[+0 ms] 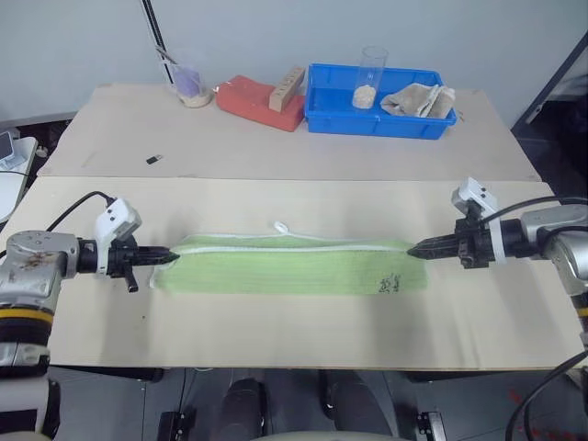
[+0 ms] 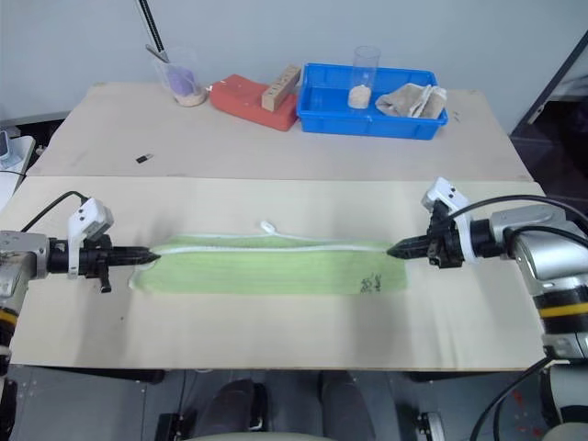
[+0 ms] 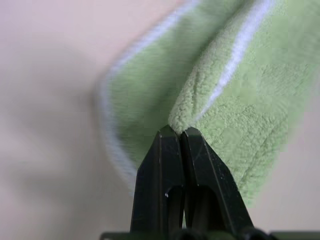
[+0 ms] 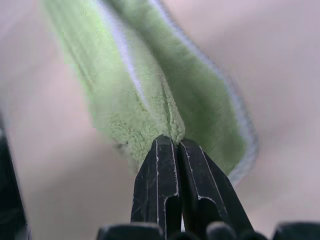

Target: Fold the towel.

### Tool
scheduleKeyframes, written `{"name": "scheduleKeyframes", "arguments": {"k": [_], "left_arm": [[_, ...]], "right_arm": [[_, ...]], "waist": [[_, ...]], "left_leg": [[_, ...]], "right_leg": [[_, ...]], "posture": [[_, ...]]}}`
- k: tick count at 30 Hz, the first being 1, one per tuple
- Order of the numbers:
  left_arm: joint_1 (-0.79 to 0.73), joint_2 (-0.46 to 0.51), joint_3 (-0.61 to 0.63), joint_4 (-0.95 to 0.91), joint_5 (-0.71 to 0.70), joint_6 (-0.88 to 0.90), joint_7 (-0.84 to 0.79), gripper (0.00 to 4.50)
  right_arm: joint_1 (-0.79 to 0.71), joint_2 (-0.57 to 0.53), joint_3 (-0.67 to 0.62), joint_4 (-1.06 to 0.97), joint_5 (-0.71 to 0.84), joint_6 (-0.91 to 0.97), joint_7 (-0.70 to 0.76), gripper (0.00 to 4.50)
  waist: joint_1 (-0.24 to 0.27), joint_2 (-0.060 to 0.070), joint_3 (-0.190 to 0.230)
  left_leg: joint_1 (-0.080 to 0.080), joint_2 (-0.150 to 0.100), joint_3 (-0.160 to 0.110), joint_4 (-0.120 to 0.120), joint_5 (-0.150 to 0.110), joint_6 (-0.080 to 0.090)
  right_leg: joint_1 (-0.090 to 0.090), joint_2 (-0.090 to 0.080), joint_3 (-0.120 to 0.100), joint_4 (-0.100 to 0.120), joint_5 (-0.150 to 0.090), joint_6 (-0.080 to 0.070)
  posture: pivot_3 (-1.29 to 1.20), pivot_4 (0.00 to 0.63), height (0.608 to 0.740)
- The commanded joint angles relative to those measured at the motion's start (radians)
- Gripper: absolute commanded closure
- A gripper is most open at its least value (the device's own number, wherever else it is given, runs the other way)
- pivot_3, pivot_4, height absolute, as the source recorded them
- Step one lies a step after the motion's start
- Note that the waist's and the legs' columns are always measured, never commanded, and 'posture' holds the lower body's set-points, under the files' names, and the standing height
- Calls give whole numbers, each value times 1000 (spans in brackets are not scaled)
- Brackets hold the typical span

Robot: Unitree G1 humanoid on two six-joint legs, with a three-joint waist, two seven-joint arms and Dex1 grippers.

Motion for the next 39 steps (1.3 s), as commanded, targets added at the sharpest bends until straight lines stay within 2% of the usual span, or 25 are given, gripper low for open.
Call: {"name": "scheduleKeyframes", "arguments": {"k": [1,6,8,12,18,19,22,26,29,34,39], "left_arm": [[-72,-20,-5,77,41,-43,39,4500],[-108,-50,0,115,57,-62,60,4500],[-111,-54,3,114,66,-68,79,4500],[-107,-52,12,110,82,-113,111,3137],[-78,7,57,86,82,-188,109,209],[-69,20,68,76,78,-209,104,0],[-41,40,99,14,46,-212,86,0],[38,63,127,-163,1,-183,46,0],[63,74,153,-203,-14,-178,55,0],[149,47,147,-433,-124,-79,6,0],[188,-20,63,-700,-211,-7,0,0]], "right_arm": [[-69,19,7,70,-34,5,-13,4372],[-107,55,10,116,-49,37,-42,4372],[-104,64,2,119,-58,36,-66,3762],[-91,78,-37,119,-64,8,-128,2459],[-64,68,-145,94,-61,-10,-236,364],[-47,58,-170,75,-55,-3,-248,30],[32,23,-224,-8,-47,-12,-260,30],[215,3,-370,-213,39,95,-287,30],[365,17,-466,-368,105,181,-320,30],[520,73,-543,-525,181,305,-410,30],[567,190,-606,-573,258,467,-536,30]], "waist": [[1,0,0],[0,0,0],[0,0,0],[-1,0,0],[-4,0,0],[-4,0,0],[-1,0,0],[8,0,0],[16,0,0],[14,0,0],[18,-1,0]], "left_leg": [[-1,-1,0,1,0,0],[-3,-1,0,1,0,0],[-3,-1,-1,1,0,0],[-2,-1,-1,1,0,0],[-2,-1,-1,2,0,0],[-3,0,-1,2,0,0],[-3,0,-2,1,0,0],[-3,-1,-2,1,0,0],[-3,0,-2,1,0,0],[-1,0,-2,2,0,0],[7,0,-1,3,0,0]], "right_leg": [[0,-1,0,-1,0,0],[-1,-1,0,-1,1,1],[-1,-1,0,-1,1,1],[-1,-1,0,1,1,1],[-1,-1,0,1,1,2],[-1,-1,-1,1,1,2],[-1,-1,-1,1,1,2],[-1,-2,-1,0,1,2],[-1,-2,-1,1,-3,7],[2,-1,0,2,-3,9],[8,-1,1,1,-4,9]], "posture": [[0,150,714],[0,150,714],[0,150,714],[0,150,714],[0,150,714],[0,150,714],[0,150,714],[0,150,714],[0,150,714],[0,150,714],[0,150,714]]}}
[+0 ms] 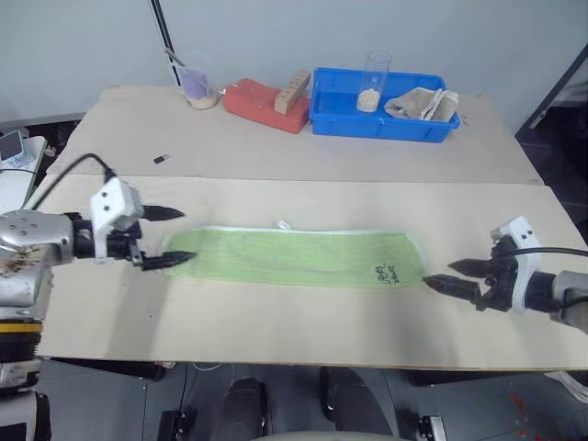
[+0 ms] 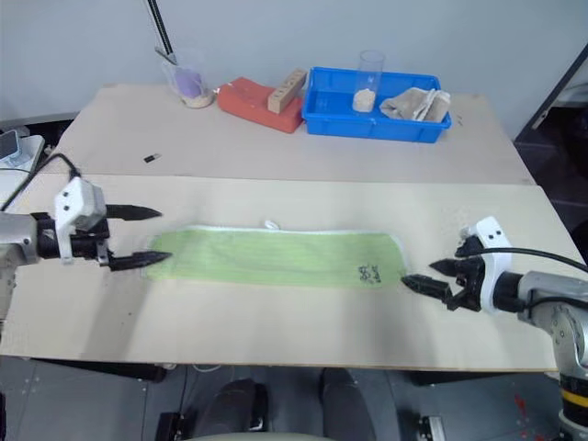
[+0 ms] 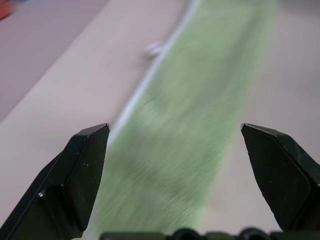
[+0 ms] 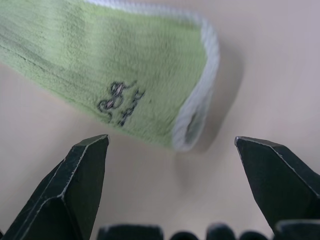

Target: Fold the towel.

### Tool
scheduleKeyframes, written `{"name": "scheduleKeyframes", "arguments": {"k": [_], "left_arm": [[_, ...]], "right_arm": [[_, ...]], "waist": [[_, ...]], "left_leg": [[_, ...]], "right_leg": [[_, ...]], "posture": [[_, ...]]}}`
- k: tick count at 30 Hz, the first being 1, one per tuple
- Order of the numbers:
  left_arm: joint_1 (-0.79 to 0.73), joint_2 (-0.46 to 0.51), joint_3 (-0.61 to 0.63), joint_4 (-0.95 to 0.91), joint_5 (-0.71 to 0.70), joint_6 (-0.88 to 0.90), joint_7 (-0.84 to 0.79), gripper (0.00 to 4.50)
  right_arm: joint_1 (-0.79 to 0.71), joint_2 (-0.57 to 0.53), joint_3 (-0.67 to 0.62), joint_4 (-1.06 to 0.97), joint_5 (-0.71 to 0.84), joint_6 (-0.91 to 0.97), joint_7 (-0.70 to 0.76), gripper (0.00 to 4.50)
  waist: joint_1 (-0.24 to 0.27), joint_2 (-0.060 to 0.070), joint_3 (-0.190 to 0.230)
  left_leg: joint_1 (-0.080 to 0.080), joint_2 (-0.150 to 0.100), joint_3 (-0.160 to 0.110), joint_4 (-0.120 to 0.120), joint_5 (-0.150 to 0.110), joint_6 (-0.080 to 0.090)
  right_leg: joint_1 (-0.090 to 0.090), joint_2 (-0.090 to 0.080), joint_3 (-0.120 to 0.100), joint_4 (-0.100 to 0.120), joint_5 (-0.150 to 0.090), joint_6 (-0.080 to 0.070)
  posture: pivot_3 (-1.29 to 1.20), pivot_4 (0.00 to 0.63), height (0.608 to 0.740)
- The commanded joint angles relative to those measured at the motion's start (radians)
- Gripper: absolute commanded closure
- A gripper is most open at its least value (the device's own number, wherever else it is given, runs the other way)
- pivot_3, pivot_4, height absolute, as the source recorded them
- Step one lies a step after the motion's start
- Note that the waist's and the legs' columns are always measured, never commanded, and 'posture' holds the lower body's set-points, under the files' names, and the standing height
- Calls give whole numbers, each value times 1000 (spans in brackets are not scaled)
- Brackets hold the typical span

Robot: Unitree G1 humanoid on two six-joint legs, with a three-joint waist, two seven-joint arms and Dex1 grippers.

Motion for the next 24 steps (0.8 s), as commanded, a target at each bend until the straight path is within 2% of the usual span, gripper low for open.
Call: {"name": "scheduleKeyframes", "arguments": {"k": [1,9,15,21,24], "left_arm": [[-19,-42,-54,-154,-58,47,18,0],[-50,-115,-101,-212,-86,71,49,0],[-48,-176,-117,-239,-124,73,59,0],[-48,-189,-147,-245,-127,56,35,0],[-48,-189,-153,-236,-119,45,30,0]], "right_arm": [[-12,82,-80,-47,74,104,-90,30],[-33,226,-191,-72,130,232,-261,30],[-98,442,-375,-105,204,432,-378,30],[-183,570,-436,-95,185,439,-491,30],[-212,593,-445,-81,178,435,-521,30]], "waist": [[1,0,0],[-8,0,0],[-9,0,0],[-24,0,0],[-28,0,0]], "left_leg": [[0,0,0,0,0,0],[0,0,-1,-1,0,0],[0,0,-2,0,0,0],[0,0,-2,0,0,0],[0,0,-3,-1,0,0]], "right_leg": [[0,0,0,0,0,0],[0,2,2,0,0,0],[0,2,2,0,0,0],[1,2,2,0,0,0],[0,3,2,-1,0,0]], "posture": [[0,150,714],[0,150,714],[0,150,714],[0,150,714],[0,150,714]]}}
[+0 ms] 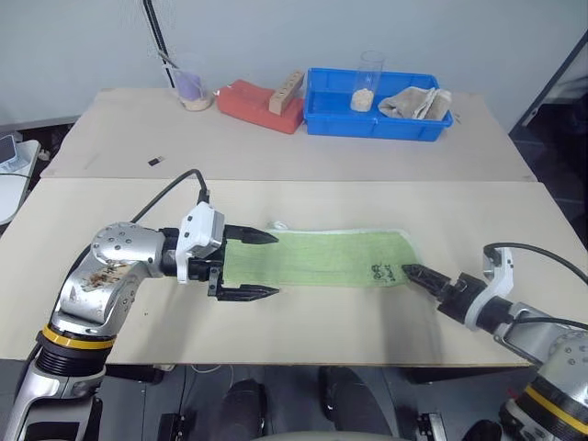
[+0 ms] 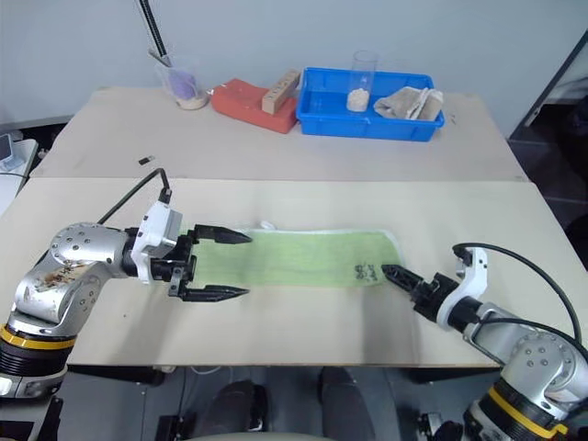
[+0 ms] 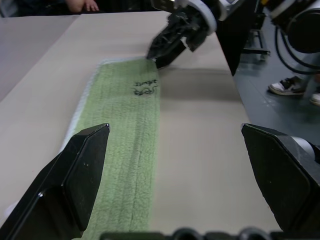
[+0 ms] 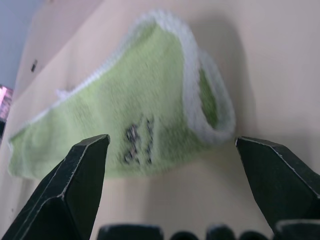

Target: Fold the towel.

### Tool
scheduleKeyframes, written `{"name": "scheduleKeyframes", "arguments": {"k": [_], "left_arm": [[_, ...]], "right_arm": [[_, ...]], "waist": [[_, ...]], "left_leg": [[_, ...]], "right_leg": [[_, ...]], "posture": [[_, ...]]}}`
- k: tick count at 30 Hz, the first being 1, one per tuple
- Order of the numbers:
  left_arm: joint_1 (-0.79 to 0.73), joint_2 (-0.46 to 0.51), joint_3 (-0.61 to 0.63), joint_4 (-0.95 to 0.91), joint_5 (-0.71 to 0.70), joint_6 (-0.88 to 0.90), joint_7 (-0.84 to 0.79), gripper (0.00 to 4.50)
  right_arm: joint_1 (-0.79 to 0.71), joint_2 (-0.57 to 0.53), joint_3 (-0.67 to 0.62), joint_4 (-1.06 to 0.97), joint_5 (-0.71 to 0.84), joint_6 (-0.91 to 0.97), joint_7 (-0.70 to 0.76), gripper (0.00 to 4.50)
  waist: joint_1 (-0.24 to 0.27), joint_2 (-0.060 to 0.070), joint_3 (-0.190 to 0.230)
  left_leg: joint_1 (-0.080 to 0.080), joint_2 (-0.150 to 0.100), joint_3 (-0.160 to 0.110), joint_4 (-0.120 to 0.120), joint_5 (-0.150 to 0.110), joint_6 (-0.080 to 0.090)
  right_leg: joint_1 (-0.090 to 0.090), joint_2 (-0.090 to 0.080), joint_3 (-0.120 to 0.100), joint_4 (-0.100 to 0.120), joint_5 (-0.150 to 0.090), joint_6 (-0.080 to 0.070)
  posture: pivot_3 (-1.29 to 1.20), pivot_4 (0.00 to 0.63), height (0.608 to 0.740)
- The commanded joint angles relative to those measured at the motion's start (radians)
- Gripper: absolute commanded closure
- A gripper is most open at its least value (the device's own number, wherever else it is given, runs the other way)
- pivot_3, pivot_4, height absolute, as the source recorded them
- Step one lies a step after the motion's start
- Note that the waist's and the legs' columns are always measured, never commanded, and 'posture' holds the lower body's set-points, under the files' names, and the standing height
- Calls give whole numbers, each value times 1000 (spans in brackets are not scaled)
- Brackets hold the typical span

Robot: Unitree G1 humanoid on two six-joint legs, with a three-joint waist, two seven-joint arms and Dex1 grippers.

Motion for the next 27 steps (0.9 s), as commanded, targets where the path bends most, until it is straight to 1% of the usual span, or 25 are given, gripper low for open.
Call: {"name": "scheduleKeyframes", "arguments": {"k": [1,3,4,6,11,12,15,16,20,24,26,27], "left_arm": [[-13,0,3,-16,-6,-21,-5,0],[-15,0,2,-12,-3,-22,0,0],[-15,0,2,-13,-2,-21,2,0],[-14,1,1,-20,-3,-16,6,0],[-13,4,1,-25,-1,-12,16,0],[-13,4,1,-25,-1,-11,19,0],[-12,8,9,-21,-4,-8,26,0],[-11,10,13,-18,-5,-8,29,0],[-14,16,39,-12,-22,3,40,0],[-21,30,66,-27,-49,31,42,0],[-6,46,89,-43,-59,35,46,0],[7,56,104,-53,-58,35,53,0]], "right_arm": [[-26,11,-31,-6,-4,-5,-33,30],[-31,20,-28,5,-8,-30,-50,30],[-35,25,-31,9,-8,-35,-57,569],[-36,30,-24,10,-4,-40,-63,1195],[-26,40,9,16,-2,-83,-70,2950],[-25,40,14,19,-1,-93,-71,3220],[-24,12,29,39,-4,-134,-66,4323],[-27,-5,32,50,-5,-148,-62,4474],[-55,-123,33,103,8,-168,-33,4474],[-90,-246,50,121,68,-122,31,4474],[-92,-331,157,60,110,-119,107,4474],[-88,-376,246,15,110,-145,144,4474]], "waist": [[1,0,0],[1,0,0],[1,0,0],[1,0,0],[0,0,0],[0,0,0],[1,0,0],[1,0,0],[1,0,0],[1,0,0],[-2,0,0],[-6,0,0]], "left_leg": [[0,0,0,-1,0,0],[0,0,-1,-1,0,0],[0,0,-1,-1,0,0],[0,0,-1,-1,0,0],[0,0,-1,-1,0,0],[0,0,-1,-1,0,0],[0,0,-1,-2,0,0],[0,0,-1,-2,0,0],[-1,0,-1,-1,0,0],[-1,0,-1,-2,0,0],[-1,0,-1,-2,0,0],[-1,0,-1,-3,0,0]], "right_leg": [[0,0,0,0,0,0],[0,0,0,0,0,0],[0,0,0,-1,0,0],[0,0,0,-1,0,0],[0,0,0,-1,0,0],[0,0,0,-1,0,0],[0,0,0,-1,0,0],[0,0,0,-1,0,0],[0,0,0,-2,0,0],[0,0,0,-3,0,0],[0,1,0,-3,0,0],[0,1,1,-3,0,0]], "posture": [[0,150,714],[0,150,714],[0,150,714],[0,150,714],[0,150,714],[0,150,714],[0,150,714],[0,150,714],[0,150,714],[0,150,714],[0,150,714],[0,150,714]]}}
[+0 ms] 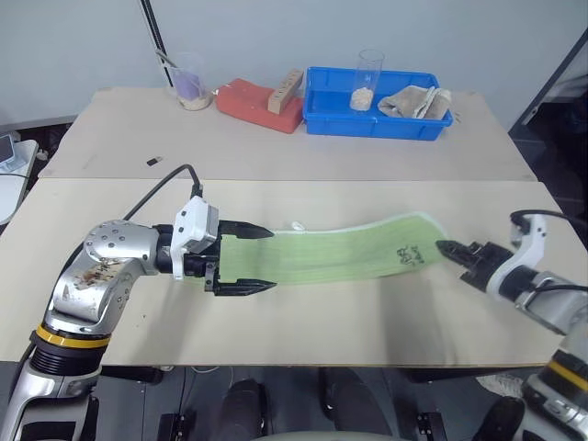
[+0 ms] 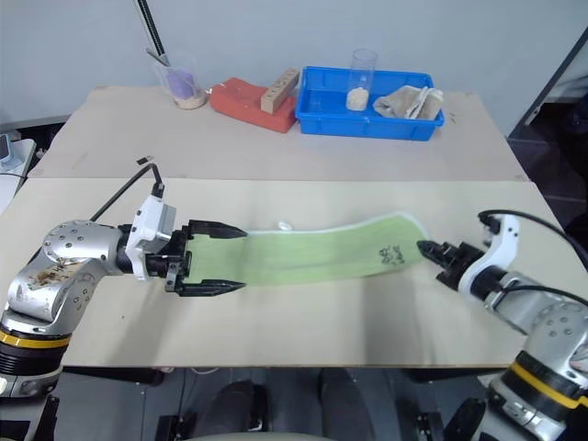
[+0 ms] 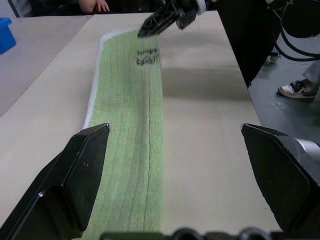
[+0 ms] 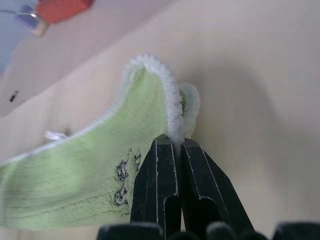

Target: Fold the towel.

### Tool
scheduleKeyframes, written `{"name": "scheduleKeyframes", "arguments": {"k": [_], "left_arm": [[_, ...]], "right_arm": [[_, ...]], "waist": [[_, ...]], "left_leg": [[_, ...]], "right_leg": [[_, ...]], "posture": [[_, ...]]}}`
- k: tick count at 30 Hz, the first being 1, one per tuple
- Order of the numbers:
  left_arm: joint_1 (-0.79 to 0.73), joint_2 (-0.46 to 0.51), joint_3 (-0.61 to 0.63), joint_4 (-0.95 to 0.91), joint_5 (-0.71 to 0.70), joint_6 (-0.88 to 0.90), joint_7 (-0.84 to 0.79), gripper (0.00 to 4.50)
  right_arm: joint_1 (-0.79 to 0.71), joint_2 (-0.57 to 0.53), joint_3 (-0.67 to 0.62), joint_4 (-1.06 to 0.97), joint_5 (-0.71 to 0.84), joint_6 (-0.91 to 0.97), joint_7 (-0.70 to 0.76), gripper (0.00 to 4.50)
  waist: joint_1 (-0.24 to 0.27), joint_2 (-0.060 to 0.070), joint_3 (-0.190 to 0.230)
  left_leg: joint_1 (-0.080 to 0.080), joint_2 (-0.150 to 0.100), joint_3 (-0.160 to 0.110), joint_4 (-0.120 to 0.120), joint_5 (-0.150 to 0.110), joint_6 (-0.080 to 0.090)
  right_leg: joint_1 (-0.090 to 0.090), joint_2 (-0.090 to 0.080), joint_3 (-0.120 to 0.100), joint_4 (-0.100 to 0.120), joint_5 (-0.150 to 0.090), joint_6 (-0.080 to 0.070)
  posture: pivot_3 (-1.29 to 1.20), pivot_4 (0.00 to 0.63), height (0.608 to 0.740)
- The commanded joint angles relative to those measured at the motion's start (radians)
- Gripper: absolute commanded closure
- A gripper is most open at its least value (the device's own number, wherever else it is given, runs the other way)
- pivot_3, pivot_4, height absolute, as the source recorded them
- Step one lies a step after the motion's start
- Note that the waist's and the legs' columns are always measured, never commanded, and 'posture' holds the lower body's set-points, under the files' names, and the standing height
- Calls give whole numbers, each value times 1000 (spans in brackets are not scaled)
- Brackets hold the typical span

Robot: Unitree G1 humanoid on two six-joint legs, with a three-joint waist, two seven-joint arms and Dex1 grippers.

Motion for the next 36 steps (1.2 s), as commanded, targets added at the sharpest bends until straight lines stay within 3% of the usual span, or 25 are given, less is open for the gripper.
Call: {"name": "scheduleKeyframes", "arguments": {"k": [1,5,8,19,27,31,36], "left_arm": [[26,36,67,-57,-20,5,24,0],[98,81,119,-92,9,-14,49,0],[182,111,173,-132,17,-19,73,0],[395,83,285,-275,-42,38,201,0],[516,-3,337,-329,-49,81,368,0],[587,-116,406,-356,-77,141,543,0],[615,-366,504,-417,-166,169,851,0]], "right_arm": [[-7,-113,233,-155,43,-54,124,4474],[-28,-152,485,-231,-14,-171,162,4474],[-56,-102,623,-231,-55,-235,148,4474],[-152,49,856,-91,-192,-370,129,4474],[-177,66,915,-102,-221,-431,183,1734],[-209,45,951,-123,-245,-502,251,374],[-255,-8,998,-111,-305,-619,351,374]], "waist": [[-7,0,0],[-23,-1,0],[-22,-1,1],[-4,-1,1],[3,-1,0],[2,-1,0],[6,-2,0]], "left_leg": [[0,1,0,0,0,0],[1,2,-2,-1,0,0],[1,2,-2,-1,0,0],[-3,2,-1,-1,0,0],[-4,2,-2,-1,0,0],[-3,2,-2,-1,0,0],[-3,2,-4,-1,0,0]], "right_leg": [[0,1,0,0,0,0],[0,3,-1,0,0,0],[-1,3,-1,0,-1,0],[-2,-1,-1,-5,0,0],[-2,-1,-3,-7,0,0],[-2,-1,-3,-6,1,0],[-1,-2,-4,-7,1,0]], "posture": [[0,150,714],[0,150,714],[0,150,714],[0,150,714],[0,150,714],[0,150,714],[0,150,714]]}}
